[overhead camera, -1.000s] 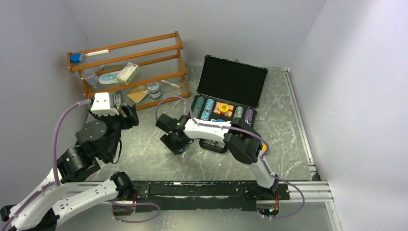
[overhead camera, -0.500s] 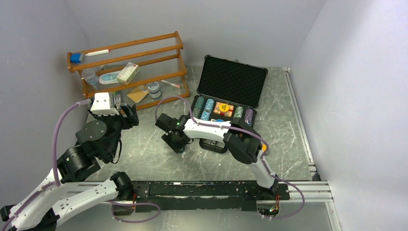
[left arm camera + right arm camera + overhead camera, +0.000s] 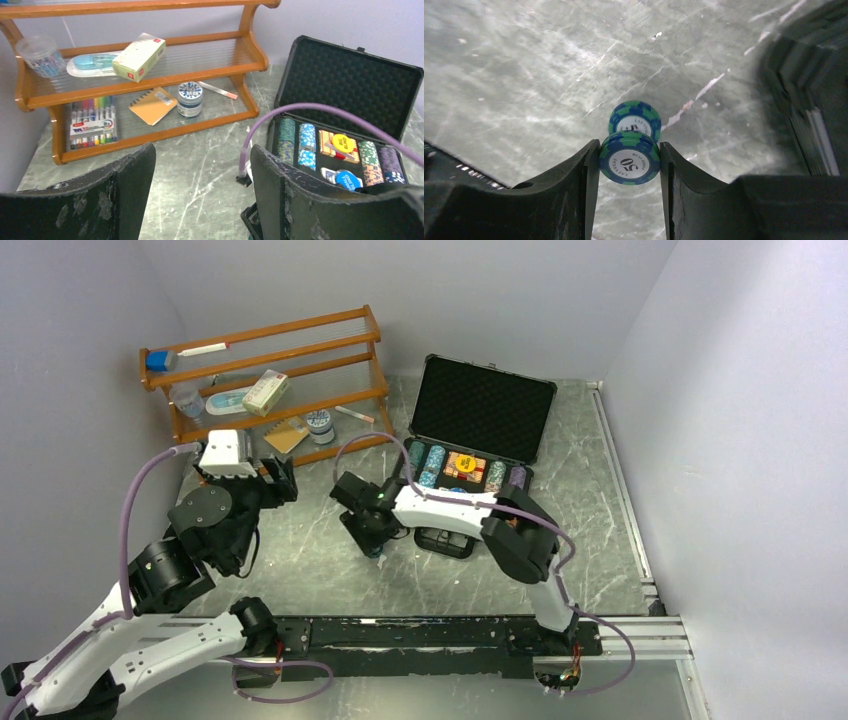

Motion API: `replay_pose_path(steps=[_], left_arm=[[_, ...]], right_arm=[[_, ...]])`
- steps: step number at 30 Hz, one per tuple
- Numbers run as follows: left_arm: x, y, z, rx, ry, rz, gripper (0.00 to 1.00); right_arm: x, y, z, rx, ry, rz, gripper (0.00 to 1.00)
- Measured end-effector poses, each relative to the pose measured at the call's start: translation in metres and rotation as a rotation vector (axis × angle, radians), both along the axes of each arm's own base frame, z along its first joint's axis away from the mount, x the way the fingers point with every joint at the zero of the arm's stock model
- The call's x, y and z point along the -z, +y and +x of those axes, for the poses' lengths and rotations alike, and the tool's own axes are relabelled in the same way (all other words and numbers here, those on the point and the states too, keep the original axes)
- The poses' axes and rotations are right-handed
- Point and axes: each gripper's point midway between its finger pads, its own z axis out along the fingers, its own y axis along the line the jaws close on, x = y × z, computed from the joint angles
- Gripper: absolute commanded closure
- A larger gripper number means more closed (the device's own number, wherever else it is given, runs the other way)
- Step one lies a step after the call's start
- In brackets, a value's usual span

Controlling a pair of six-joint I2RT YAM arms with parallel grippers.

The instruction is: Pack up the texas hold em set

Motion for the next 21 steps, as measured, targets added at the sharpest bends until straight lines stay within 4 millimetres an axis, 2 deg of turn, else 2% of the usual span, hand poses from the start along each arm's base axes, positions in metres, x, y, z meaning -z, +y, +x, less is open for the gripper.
replay_pose_path(steps=[7,11,13,16,19,21], left_arm=[[0.008,-0.017,-0.002,0.069,0.036,-0.068,0.25],[0.022,-0.033,-0.006,0.129,0.074,-0.149,0.23],[0.038,-0.044,-0.007,0.163,0.115,-0.18,0.19],[0.075,-0.065,-0.011,0.228,0.206,-0.201,0.11],[0.123,-0.091,-0.015,0.297,0.331,-0.192,0.09],[0.146,-0.105,-0.016,0.336,0.391,-0.188,0.1]], right_arm=[[-0.054,0.006,0.007,0.081,-0.023,0.178,0.85],[-0.068,0.004,0.012,0.135,-0.021,0.249,0.85],[-0.069,-0.002,0.014,0.177,-0.003,0.274,0.85],[-0.071,-0.016,0.022,0.265,0.024,0.31,0.84],[-0.079,-0.033,0.034,0.379,0.043,0.368,0.84],[-0.088,-0.042,0.042,0.449,0.047,0.417,0.83]])
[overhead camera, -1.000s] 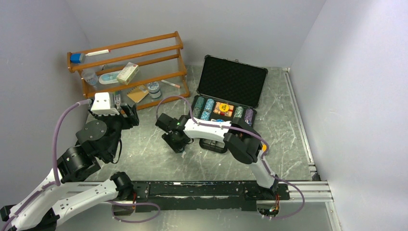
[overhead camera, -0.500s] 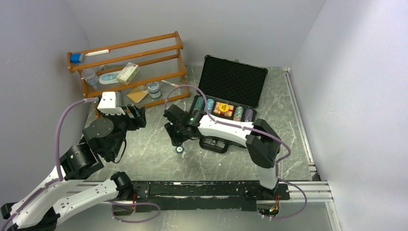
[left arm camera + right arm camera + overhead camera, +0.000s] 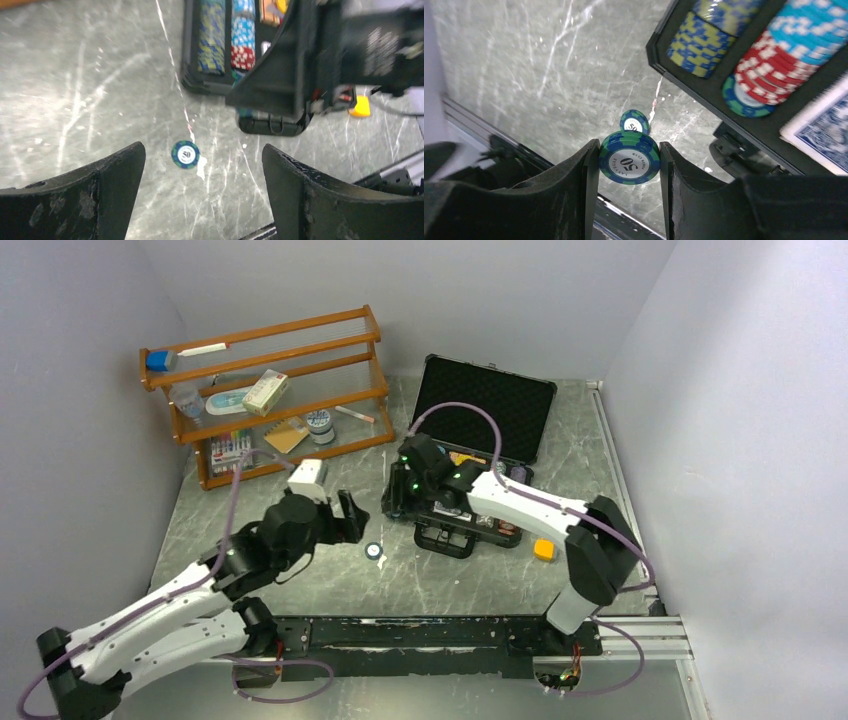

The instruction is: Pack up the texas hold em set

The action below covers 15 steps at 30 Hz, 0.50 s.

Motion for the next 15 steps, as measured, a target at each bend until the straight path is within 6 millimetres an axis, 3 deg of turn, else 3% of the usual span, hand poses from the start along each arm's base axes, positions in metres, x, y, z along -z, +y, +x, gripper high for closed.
replay_pose_path(steps=[4,9,15], left_arm=[[0.03,-0.029,0.0,0.089,0.055,-0.016,0.12],[0.034,-0.064,0.006,0.172,0.04,-0.105,0.13],[0.038,-0.094,0.013,0.21,0.037,-0.233,0.2]], right_arm=[[-0.019,-0.016,0.013,0.117,0.001,0.088,0.83],[-0.033,-0.024,0.02,0.225,0.012,0.179,0.82],[-0.031,-0.033,0.01,0.339,0.062,0.265,0.8]])
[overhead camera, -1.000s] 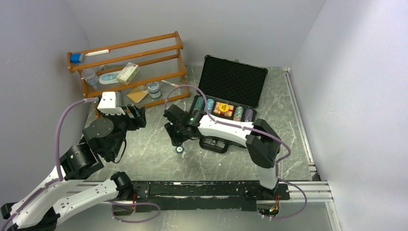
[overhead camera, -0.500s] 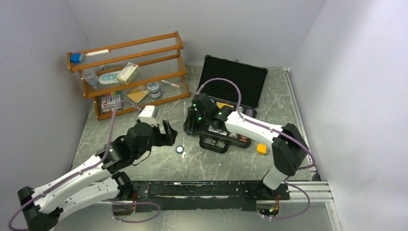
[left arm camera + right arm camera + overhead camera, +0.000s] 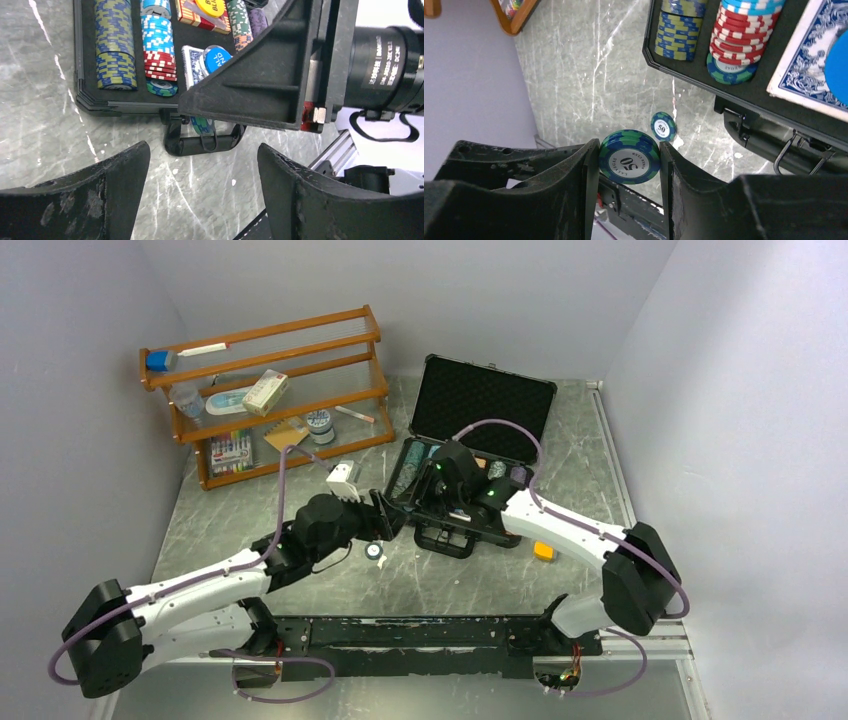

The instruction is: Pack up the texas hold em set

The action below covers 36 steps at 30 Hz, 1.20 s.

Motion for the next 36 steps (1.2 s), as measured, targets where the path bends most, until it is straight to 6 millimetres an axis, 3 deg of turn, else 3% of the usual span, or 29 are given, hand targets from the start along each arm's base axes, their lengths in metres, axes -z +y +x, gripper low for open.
replay_pose_path(steps=[6,8,13,16,27,29,31,32,33,36], left_arm=[[0.003,-0.004,0.003,-0.038,0.015,-0.104,0.43],[0.002,-0.004,0.004,-0.051,0.014,-0.141,0.43],[-0.005,-0.006,0.005,-0.056,0.003,-0.2,0.32],[-0.011,-0.009,0.007,-0.053,-0.015,-0.226,0.35],[-0.024,-0.015,0.013,-0.054,-0.052,-0.28,0.73],[-0.023,-0.014,0.014,-0.062,-0.054,-0.276,0.87],[-0.021,-0.013,0.015,-0.068,-0.059,-0.266,0.93],[-0.02,-0.013,0.016,-0.069,-0.06,-0.261,0.93],[-0.019,-0.013,0.016,-0.068,-0.062,-0.253,0.93],[-0.016,-0.012,0.016,-0.069,-0.061,-0.24,0.93]], right_arm=[[-0.001,-0.003,-0.005,0.07,0.047,0.078,0.8],[-0.008,-0.001,-0.005,0.081,0.049,0.11,0.8],[-0.023,0.001,-0.007,0.107,0.052,0.186,0.79],[-0.028,0.004,-0.006,0.112,0.056,0.215,0.79],[-0.037,0.012,-0.009,0.096,0.08,0.276,0.79],[-0.038,0.012,-0.009,0.096,0.08,0.283,0.79],[-0.037,0.012,-0.008,0.098,0.081,0.287,0.73],[-0.035,0.011,-0.009,0.098,0.083,0.285,0.65],[-0.034,0.011,-0.009,0.097,0.085,0.281,0.49],[-0.033,0.01,-0.008,0.089,0.074,0.269,0.35]])
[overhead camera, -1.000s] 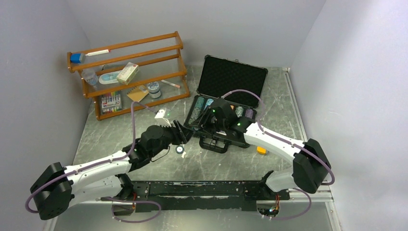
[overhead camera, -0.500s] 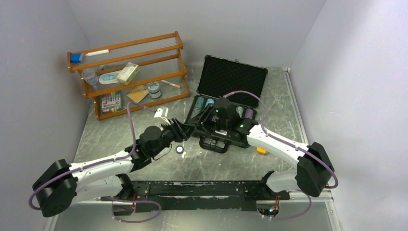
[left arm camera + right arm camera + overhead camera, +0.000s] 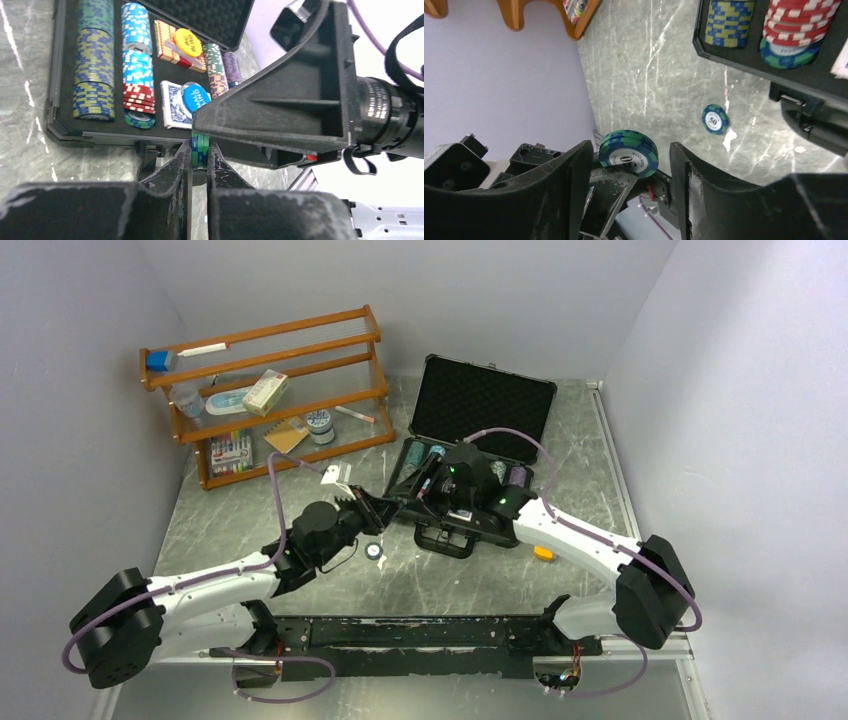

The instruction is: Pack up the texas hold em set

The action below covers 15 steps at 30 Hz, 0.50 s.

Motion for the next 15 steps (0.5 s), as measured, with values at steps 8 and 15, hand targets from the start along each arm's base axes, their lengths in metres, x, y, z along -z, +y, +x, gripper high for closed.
replay_pose_path(steps=[8,15], left_arm=[[0.013,0.012,0.002,-0.024,0.011,0.12,0.93],[0.013,0.043,0.016,-0.071,0.014,0.248,0.93]], right_arm=[[-0.005,-0.032,0.036,0.0,-0.137,-0.117,0.37],[0.015,-0.045,0.041,-0.195,-0.262,-0.276,0.67]])
